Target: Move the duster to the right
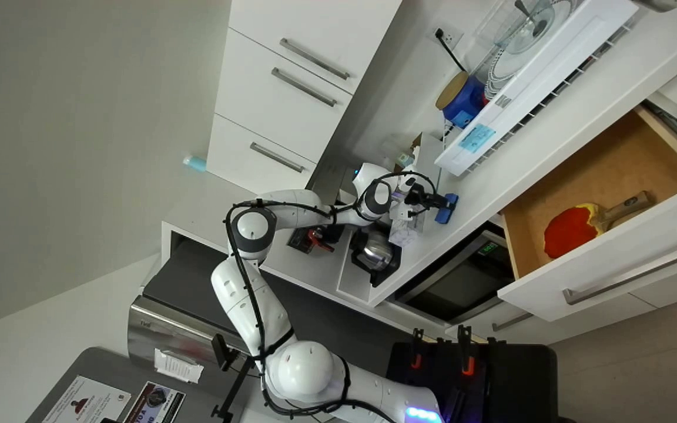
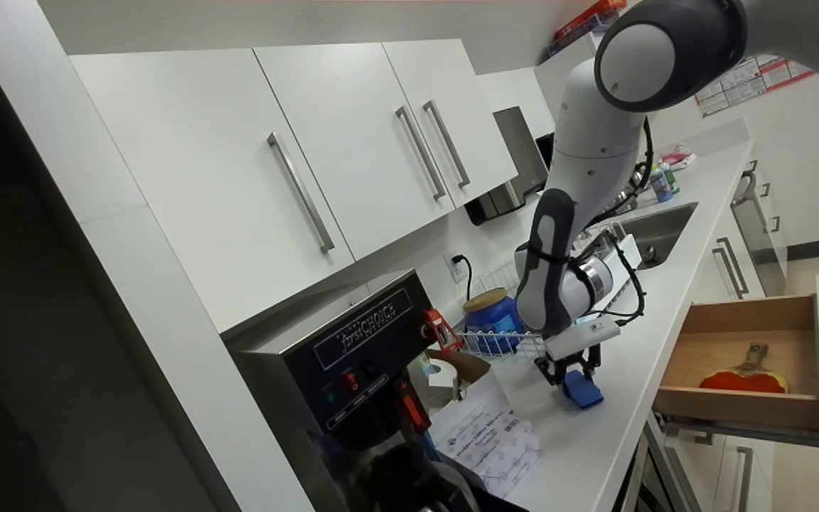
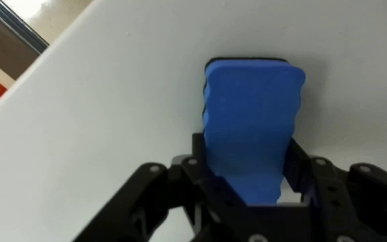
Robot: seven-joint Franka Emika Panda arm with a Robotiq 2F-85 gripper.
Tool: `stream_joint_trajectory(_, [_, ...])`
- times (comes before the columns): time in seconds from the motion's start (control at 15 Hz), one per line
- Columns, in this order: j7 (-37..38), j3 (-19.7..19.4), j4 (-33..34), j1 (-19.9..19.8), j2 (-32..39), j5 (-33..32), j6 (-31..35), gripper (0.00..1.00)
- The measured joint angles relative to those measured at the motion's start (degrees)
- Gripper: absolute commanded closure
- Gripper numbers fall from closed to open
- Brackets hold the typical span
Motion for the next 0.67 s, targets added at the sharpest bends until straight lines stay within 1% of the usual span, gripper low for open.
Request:
stream_joint_trajectory(0.2, [1.11, -1.93, -0.76, -1.49, -2.18, 0.94, 0.02, 0.69])
stream_joint_trajectory(0.4, [1.16, -4.72, -1.63, -5.19, -4.58, 1.53, 0.03, 0.69])
stream_joint_trajectory(0.67, [1.31, -8.03, -1.41, -10.82, -5.54, 3.09, 0.07, 0.69])
